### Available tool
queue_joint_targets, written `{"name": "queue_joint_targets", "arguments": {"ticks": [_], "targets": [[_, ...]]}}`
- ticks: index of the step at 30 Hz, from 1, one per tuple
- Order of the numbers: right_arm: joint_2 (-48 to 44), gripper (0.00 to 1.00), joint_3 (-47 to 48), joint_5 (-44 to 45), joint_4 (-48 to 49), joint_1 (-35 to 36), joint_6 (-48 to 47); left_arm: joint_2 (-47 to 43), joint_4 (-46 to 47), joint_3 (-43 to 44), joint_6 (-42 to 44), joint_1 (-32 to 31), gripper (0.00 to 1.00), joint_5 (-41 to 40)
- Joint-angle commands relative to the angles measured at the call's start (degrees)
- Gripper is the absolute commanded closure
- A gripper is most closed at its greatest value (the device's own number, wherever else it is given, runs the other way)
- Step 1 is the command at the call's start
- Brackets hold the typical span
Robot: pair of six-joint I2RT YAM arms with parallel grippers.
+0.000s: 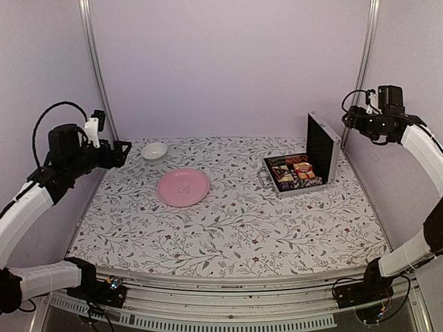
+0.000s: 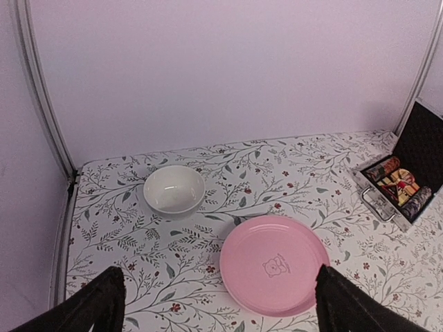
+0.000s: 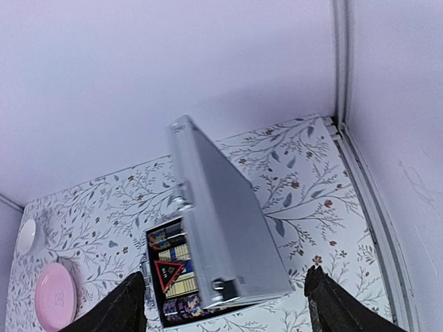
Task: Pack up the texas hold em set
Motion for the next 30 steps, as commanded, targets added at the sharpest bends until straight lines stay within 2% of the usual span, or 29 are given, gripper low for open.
{"name": "queue_joint_targets", "arguments": {"ticks": [1, 5, 9, 15, 18, 21, 26, 30], "targets": [[0.2, 0.21, -5.6, -7.4, 7.9, -8.3, 8.1, -1.4, 0.5, -0.7, 0.5, 0.6, 0.04, 0.5], [3.3, 0.13, -8.9, -4.9, 12.5, -11.2, 10.5, -1.3, 0.4, -0.5, 0.4, 0.6, 0.05, 1.4], [10.4, 0.12, -6.8, -2.4, 12.5, -11.6, 7.1, -1.2, 0.3, -0.4, 0.3, 0.6, 0.06, 2.6], [14.3, 0.17, -7.4, -16.6, 14.8, -11.2, 3.0, -1.1, 0.0, -0.5, 0.2, 0.6, 0.05, 2.7], [14.5, 0.21, -8.7, -21.1, 14.8, -8.5, -1.2, -0.8, 0.1, -0.5, 0.2, 0.6, 0.06, 2.7], [14.5, 0.22, -10.3, -18.9, 13.4, -4.7, -5.2, -0.5, 0.0, -0.4, 0.1, 0.7, 0.05, 3.2], [15.7, 0.24, -14.4, -19.2, 13.9, -1.0, -6.2, 0.1, 0.1, -0.4, 0.1, 0.5, 0.06, 3.6], [18.1, 0.29, -15.0, -14.0, 13.6, 5.4, -6.7, 0.5, 0.1, -0.4, 0.0, 0.5, 0.07, 3.7]]}}
